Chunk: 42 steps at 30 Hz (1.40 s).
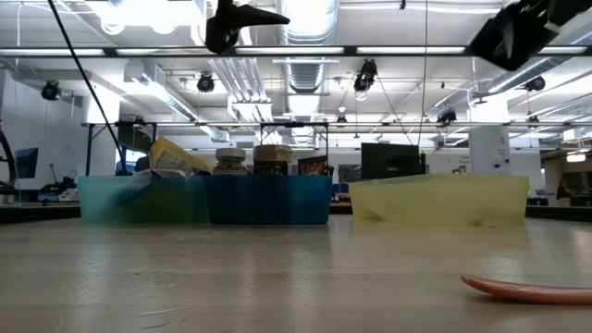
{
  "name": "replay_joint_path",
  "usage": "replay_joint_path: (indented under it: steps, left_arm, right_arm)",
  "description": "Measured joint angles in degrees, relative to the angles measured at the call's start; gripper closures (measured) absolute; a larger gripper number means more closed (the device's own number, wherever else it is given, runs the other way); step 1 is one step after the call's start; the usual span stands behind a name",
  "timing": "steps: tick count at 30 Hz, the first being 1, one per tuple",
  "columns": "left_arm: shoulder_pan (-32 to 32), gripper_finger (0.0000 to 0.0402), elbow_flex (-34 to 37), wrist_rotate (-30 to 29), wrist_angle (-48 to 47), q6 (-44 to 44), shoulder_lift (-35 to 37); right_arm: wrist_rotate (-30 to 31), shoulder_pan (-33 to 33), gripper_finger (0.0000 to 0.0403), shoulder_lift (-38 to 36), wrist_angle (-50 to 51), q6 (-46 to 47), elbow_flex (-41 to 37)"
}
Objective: Pick & Place Food Item
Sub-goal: Put the orange spoon into the yellow bin
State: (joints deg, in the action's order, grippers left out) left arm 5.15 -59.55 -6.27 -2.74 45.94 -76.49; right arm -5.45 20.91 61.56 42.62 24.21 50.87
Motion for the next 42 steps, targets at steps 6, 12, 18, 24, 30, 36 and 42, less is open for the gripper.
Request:
replay_joint_path:
  steps: [6, 12, 18, 24, 30, 36, 42]
  left_arm:
    - [-0.4, 0.0116, 0.0, 5.5, -0.4, -4.6, 0.0]
    - [-0.4, 0.0116, 0.0, 8.0, -3.5, -4.6, 0.0]
    - [-0.4, 0.0116, 0.0, 8.9, -9.8, -4.2, 0.0]
    - [-0.3, 0.0116, 0.0, 10.0, -13.6, -5.0, 0.0]
    - [-0.3, 0.0116, 0.0, 10.1, -15.9, -6.5, 0.0]
    - [-0.3, 0.0116, 0.0, 10.4, -17.7, -8.5, 0.0]
    - [-0.3, 0.0116, 0.0, 10.4, -18.4, -9.2, 0.0]
  right_arm:
    - [7.0, 9.6, 0.0229, 5.1, -7.6, 11.8, 0.1]
    - [7.1, 14.7, 0.0229, 16.8, -8.7, 8.8, 4.9]
    - [7.1, 18.0, 0.0229, 29.2, -8.2, 4.4, 13.2]
    - [7.1, 19.5, 0.0229, 39.3, -7.5, 2.8, 20.1]
    - [9.5, 20.8, 0.0229, 45.7, -6.6, 4.1, 25.5]
    - [11.3, 21.8, 0.0229, 48.3, -5.9, 9.5, 26.0]
    - [11.6, 22.3, 0.0229, 50.0, -5.1, 13.3, 24.8]
